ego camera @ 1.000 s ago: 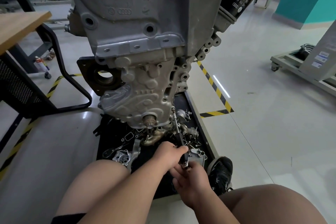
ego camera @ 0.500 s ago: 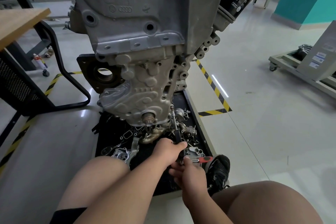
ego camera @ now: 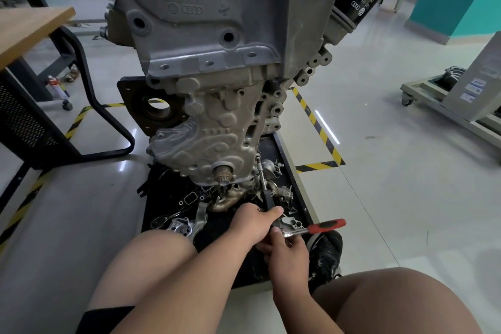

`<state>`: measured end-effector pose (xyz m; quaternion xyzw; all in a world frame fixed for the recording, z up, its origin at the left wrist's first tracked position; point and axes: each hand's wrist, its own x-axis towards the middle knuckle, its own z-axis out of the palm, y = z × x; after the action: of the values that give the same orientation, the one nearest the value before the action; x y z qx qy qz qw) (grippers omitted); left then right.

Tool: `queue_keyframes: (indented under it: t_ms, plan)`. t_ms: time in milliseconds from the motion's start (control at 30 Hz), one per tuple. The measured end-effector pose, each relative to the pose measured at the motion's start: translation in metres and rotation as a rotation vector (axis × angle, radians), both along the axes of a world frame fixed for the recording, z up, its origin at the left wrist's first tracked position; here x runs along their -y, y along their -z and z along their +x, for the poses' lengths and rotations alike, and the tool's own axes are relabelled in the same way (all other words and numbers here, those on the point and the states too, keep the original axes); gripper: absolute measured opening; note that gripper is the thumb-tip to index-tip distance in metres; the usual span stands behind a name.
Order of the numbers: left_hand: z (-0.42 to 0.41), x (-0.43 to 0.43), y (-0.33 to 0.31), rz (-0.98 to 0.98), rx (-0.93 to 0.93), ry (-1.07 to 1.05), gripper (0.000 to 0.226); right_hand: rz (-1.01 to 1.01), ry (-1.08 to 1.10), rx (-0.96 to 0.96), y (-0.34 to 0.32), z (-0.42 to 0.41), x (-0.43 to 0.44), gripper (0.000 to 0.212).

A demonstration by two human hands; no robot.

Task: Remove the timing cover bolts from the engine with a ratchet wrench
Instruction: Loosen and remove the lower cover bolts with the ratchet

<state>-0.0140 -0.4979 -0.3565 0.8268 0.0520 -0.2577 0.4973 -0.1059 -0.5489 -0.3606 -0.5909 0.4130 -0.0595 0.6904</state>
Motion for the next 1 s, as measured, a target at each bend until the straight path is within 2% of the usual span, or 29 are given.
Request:
queue_keyframes:
  t_ms: [100, 233, 433, 633, 700, 833, 1000]
  plan:
    - [0.001, -0.002, -0.002, 0.029, -0.024, 0.025, 0.043, 0.279, 0.032, -0.012, -0.003, 0.003, 0.003, 0.027]
    - [0.001, -0.003, -0.002, 0.069, -0.043, 0.054, 0.040, 0.705, 0.114, -0.079, -0.008, 0.010, 0.009, 0.035]
    - [0.002, -0.007, 0.001, 0.127, -0.015, 0.068, 0.040, 0.840, 0.025, -0.169, -0.001, 0.013, 0.007, 0.049]
    - [0.003, -0.005, -0.001, 0.136, 0.004, 0.062, 0.044, 0.769, 0.012, -0.151, 0.001, 0.012, 0.005, 0.049]
    - [0.002, -0.003, 0.001, 0.158, 0.031, 0.052, 0.048, 0.636, 0.020, -0.112, 0.003, 0.009, 0.005, 0.043]
    - [0.001, 0.000, 0.003, 0.155, 0.056, 0.050, 0.051, 0.180, 0.050, -0.015, 0.006, 0.003, 0.001, 0.024]
    - [0.001, 0.004, 0.003, 0.111, 0.074, 0.041, 0.051, -0.036, 0.069, 0.030, 0.005, -0.002, 0.004, 0.018]
